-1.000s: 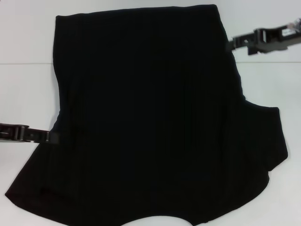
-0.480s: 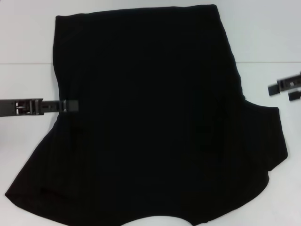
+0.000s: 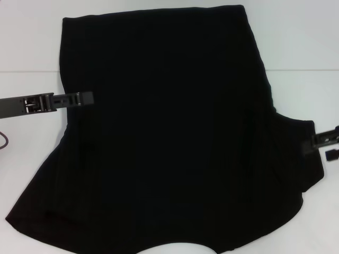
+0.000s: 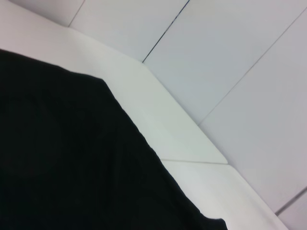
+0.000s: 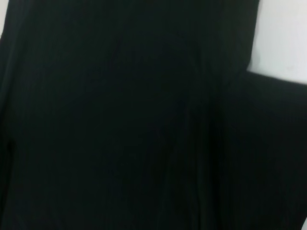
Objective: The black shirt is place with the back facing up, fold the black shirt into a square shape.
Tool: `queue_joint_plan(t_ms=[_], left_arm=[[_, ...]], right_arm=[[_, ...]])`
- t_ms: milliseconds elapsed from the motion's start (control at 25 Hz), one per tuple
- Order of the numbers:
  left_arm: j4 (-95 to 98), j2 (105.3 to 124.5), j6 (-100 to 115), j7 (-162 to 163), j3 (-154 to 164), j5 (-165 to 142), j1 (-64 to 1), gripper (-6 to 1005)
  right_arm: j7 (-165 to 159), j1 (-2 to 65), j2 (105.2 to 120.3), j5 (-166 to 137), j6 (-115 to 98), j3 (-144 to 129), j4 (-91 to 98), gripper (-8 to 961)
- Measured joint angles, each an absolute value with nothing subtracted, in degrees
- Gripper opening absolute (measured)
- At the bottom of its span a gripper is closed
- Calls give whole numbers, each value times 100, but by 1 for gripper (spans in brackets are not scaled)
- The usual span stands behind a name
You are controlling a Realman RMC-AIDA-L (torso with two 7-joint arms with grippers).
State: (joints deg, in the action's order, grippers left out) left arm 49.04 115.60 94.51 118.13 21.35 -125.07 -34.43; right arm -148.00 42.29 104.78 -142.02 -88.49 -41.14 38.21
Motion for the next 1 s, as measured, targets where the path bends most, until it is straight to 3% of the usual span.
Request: queue_joint_plan(t_ms=[520, 920, 1000], left_arm=[[4869, 11570, 9271, 11751, 2154, -12333, -3439, 581], [4800, 11566, 9271, 11750, 2158, -12314, -3462, 582], [4774, 11566, 9272, 11751, 2156, -12307, -3463, 581]], right_arm=[[-14795, 3956, 10641, -14297, -8396, -4127, 3630, 895], [-14801, 3851, 10606, -14428, -8188, -4014, 3673, 514], [-14801, 3849, 10606, -14437, -8057, -3994, 3663, 515]])
